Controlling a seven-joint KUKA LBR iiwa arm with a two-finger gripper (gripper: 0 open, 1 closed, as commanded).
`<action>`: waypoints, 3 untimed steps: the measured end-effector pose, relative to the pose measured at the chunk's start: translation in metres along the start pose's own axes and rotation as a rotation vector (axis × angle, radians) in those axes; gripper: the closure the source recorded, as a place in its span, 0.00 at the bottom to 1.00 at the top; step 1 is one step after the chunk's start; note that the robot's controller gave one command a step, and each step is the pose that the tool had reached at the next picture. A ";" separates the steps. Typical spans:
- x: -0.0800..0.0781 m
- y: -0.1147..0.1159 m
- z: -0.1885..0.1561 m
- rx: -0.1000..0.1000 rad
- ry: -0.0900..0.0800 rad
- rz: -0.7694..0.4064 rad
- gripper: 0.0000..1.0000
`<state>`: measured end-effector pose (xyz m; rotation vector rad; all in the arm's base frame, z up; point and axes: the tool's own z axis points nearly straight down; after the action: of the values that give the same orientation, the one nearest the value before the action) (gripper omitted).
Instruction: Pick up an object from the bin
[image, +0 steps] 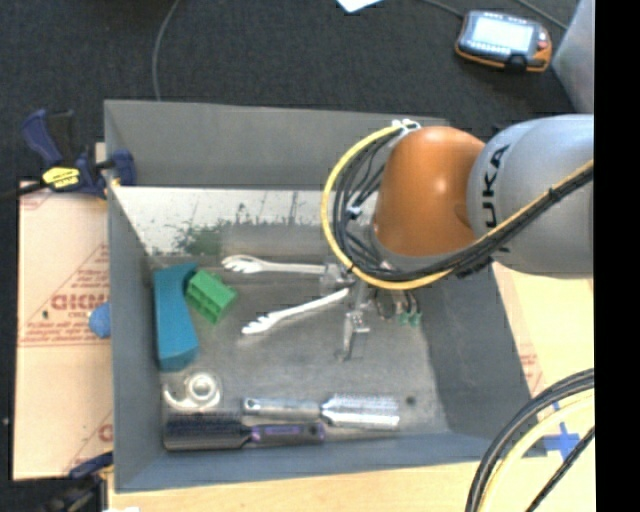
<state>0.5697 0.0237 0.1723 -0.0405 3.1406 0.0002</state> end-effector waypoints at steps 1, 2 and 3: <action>-0.004 -0.004 -0.014 0.000 -0.004 -0.147 0.00; -0.045 -0.062 -0.015 0.000 -0.007 -0.027 1.00; -0.045 -0.062 -0.015 0.000 -0.007 -0.026 0.00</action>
Offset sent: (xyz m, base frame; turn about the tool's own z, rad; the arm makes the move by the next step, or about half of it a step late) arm 0.0454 -0.0601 0.0140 -0.0278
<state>0.6163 -0.0375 0.1873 -0.0816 3.1323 0.0008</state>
